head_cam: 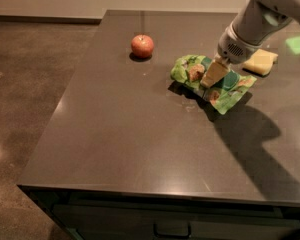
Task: Move green rice chip bag near apple
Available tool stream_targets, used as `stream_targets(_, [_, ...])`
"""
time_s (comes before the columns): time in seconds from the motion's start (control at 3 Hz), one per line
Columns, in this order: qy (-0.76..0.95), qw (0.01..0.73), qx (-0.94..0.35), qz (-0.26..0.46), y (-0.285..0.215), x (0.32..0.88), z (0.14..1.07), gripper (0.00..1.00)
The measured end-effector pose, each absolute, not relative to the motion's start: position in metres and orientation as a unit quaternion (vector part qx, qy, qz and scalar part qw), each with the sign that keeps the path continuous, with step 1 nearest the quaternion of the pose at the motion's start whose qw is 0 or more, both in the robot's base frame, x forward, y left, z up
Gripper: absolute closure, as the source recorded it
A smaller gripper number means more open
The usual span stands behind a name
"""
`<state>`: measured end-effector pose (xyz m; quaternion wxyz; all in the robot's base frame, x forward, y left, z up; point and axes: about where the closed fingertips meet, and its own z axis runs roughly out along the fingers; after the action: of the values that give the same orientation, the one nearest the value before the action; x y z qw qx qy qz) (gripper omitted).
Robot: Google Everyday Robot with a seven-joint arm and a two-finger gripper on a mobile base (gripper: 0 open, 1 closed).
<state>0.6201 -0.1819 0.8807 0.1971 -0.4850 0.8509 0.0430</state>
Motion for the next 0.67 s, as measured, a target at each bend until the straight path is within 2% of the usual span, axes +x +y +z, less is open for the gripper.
stream_targets(0.33, [0.844,0.21,-0.492,0.05,-0.161,0.64,0.893,1.0])
stream_targets(0.67, [0.84,0.217,-0.496,0.051,-0.144,0.664,0.902,1.0])
